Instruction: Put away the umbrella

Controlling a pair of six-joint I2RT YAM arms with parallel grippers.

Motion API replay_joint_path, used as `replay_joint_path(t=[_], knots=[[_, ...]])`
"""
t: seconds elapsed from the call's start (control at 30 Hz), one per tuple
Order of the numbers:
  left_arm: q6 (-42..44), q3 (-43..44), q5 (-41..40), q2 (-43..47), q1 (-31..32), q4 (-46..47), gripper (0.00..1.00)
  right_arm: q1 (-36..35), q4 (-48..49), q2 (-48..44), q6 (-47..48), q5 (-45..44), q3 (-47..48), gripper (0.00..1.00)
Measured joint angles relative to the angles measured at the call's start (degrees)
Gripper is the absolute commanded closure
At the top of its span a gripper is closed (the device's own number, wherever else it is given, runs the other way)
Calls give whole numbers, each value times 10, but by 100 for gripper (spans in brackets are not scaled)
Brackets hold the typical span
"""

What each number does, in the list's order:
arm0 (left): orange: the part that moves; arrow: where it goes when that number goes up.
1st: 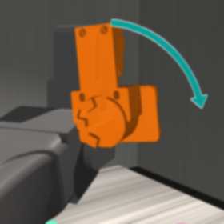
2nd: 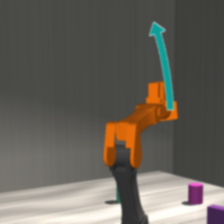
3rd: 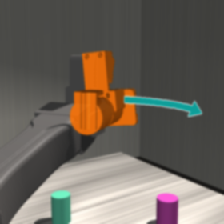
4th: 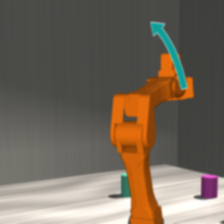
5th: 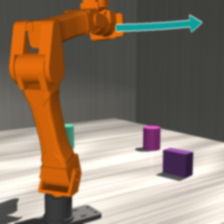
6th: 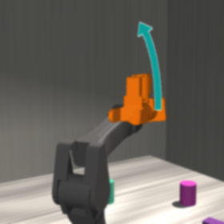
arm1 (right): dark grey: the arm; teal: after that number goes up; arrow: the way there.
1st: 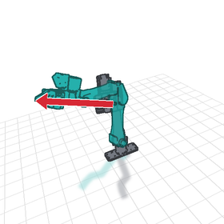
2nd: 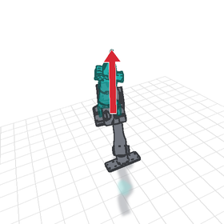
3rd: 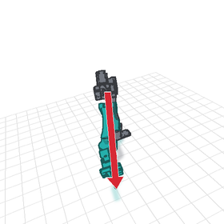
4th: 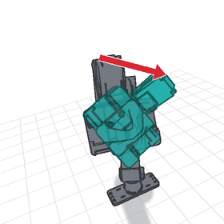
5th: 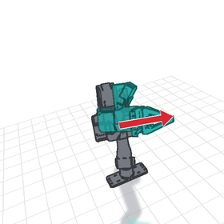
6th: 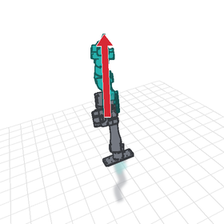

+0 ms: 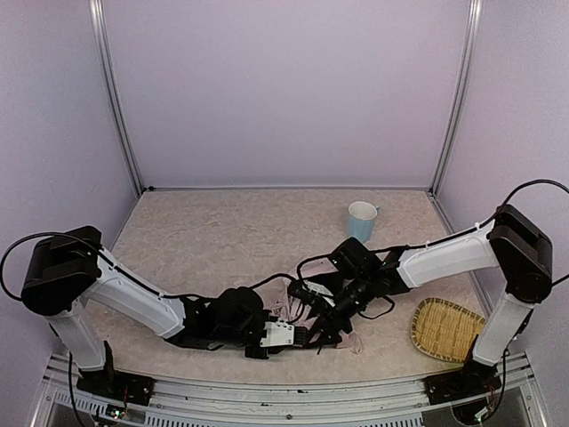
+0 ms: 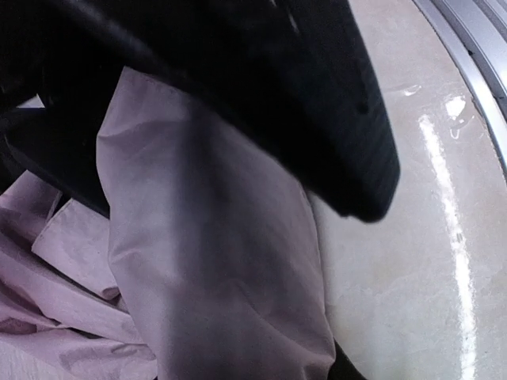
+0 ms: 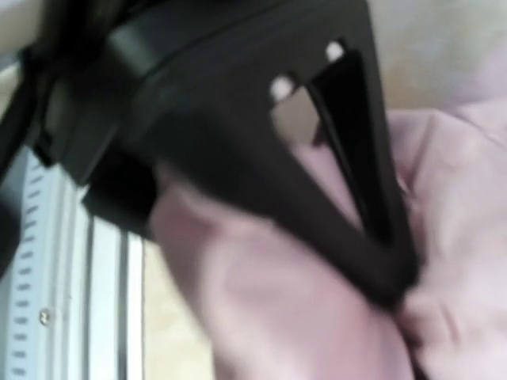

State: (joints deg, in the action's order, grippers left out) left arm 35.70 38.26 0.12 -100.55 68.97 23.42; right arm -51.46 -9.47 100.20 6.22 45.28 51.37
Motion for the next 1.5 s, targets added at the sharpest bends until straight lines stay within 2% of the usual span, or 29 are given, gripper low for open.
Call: replay_joint_path(t=[0.37,0.57,0.77,0.9,1.03,1.17,1.27,1.5], knots=[[-124,60,153,-20,-80,-83,95,-10,51,-238,-6,-228,-108,27],[-160,98,248,-47,-120,-121,96,-100,141,-325,82,-355,-199,24],[-168,145,314,-78,-142,-166,97,-179,189,-253,217,-480,-209,19],[-170,165,342,-91,-152,-193,97,-189,212,-175,288,-559,-194,16],[-166,177,360,-100,-157,-210,97,-189,242,-142,329,-607,-194,15],[-157,197,379,-115,-158,-226,97,-189,269,-124,353,-631,-194,14],[-150,207,387,-122,-158,-236,97,-188,278,-109,367,-634,-192,17],[-139,217,395,-127,-162,-255,97,-171,245,-73,367,-627,-156,23]])
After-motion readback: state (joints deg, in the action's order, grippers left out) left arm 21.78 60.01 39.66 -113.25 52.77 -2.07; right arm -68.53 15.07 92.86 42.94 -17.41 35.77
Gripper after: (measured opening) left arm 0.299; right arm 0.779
